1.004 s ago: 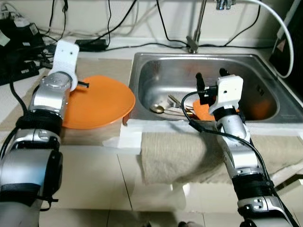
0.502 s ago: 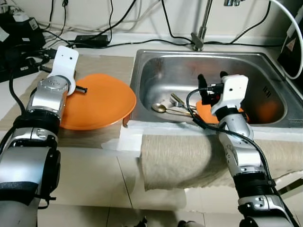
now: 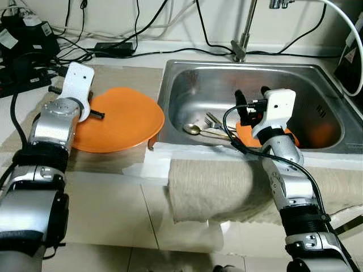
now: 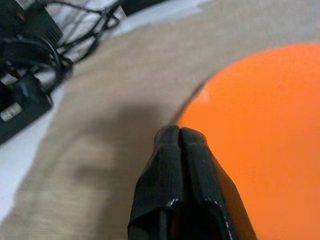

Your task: Kitchen organization

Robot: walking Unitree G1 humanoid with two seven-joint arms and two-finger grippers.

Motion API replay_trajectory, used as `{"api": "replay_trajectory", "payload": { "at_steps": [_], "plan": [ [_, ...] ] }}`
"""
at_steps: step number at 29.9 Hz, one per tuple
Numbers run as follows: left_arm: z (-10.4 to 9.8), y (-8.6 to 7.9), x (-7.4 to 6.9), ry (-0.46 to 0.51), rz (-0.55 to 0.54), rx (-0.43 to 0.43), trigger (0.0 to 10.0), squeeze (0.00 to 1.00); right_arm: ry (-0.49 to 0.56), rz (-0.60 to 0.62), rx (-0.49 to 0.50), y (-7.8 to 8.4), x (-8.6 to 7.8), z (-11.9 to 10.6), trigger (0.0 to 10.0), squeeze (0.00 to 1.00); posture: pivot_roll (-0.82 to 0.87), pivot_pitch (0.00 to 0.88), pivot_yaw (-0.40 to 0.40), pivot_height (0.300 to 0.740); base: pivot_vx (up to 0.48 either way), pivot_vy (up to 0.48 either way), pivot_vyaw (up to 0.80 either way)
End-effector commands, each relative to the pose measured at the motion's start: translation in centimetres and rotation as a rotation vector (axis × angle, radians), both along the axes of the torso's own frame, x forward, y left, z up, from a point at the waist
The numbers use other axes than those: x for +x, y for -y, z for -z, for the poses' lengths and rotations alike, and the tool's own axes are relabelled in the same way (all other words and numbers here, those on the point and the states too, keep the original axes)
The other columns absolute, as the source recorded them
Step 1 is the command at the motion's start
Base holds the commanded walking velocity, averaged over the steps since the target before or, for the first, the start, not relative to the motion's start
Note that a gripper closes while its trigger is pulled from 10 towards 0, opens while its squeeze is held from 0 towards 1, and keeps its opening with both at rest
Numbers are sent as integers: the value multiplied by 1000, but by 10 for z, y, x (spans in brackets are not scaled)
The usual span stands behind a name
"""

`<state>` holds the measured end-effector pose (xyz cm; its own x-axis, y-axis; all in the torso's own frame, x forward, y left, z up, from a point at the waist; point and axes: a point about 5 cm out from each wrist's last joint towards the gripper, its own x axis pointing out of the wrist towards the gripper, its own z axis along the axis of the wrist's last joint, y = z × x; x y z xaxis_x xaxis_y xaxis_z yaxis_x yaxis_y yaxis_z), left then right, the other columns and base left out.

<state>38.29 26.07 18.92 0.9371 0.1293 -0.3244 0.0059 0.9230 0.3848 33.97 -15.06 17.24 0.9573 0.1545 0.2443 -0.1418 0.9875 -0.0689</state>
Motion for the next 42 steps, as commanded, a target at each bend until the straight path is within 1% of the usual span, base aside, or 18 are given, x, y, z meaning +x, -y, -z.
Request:
{"api": "replay_trajectory", "payload": {
  "at_steps": [1,8,16,17,19,20,25,29,32,35,36,38,40,42],
  "plan": [
    [-1,1,-2,-1,9,-10,10000,0,-1,-11,-2,0,1,-4,10000,0,22,0,20,740,0,0,0],
    [11,-2,-9,-44,-1,-20,10000,0,-24,-31,22,-1,1,-3,10000,0,24,0,16,740,0,0,0],
    [34,-15,-20,-106,-58,-28,10000,0,-35,-63,37,-1,4,-8,10000,0,26,0,9,740,0,0,0],
    [34,-15,-20,-106,-58,-28,10000,0,-35,-63,37,-1,4,-8,10000,0,26,0,9,740,0,0,0],
    [44,-18,-25,-137,-80,-49,10000,0,-47,-71,40,-1,4,-7,10000,0,25,0,5,740,0,0,0],
    [44,-18,-25,-137,-80,-49,10000,0,-47,-71,40,-1,4,-7,10000,0,25,0,5,740,0,0,0],
    [65,-26,-35,-194,-132,-95,10000,0,-74,-100,50,-3,5,-5,10000,0,23,0,2,740,0,0,0],
    [73,-29,-40,-216,-152,-109,10000,0,-81,-107,51,-3,5,-5,10000,0,22,0,2,740,0,0,0],
    [88,-34,-48,-253,-184,-133,10000,0,-90,-119,50,-4,4,-4,10000,0,24,0,0,740,0,0,0],
    [93,-34,-51,-264,-191,-137,10000,0,-94,-122,56,-4,4,-4,10000,0,24,0,0,740,0,0,0],
    [98,-33,-54,-278,-190,-145,10000,0,-103,-129,81,-5,5,-4,10000,0,24,0,-1,740,0,0,0],
    [98,-33,-54,-278,-190,-145,10000,0,-103,-129,81,-5,5,-4,10000,0,24,0,-1,740,0,0,0],
    [110,-29,-59,-308,-193,-173,10000,0,-130,-149,153,-8,7,-7,10000,0,25,0,-1,740,0,0,0],
    [110,-29,-59,-308,-193,-173,10000,0,-130,-149,153,-8,7,-7,10000,0,25,0,-1,740,0,0,0]
  ]
}}
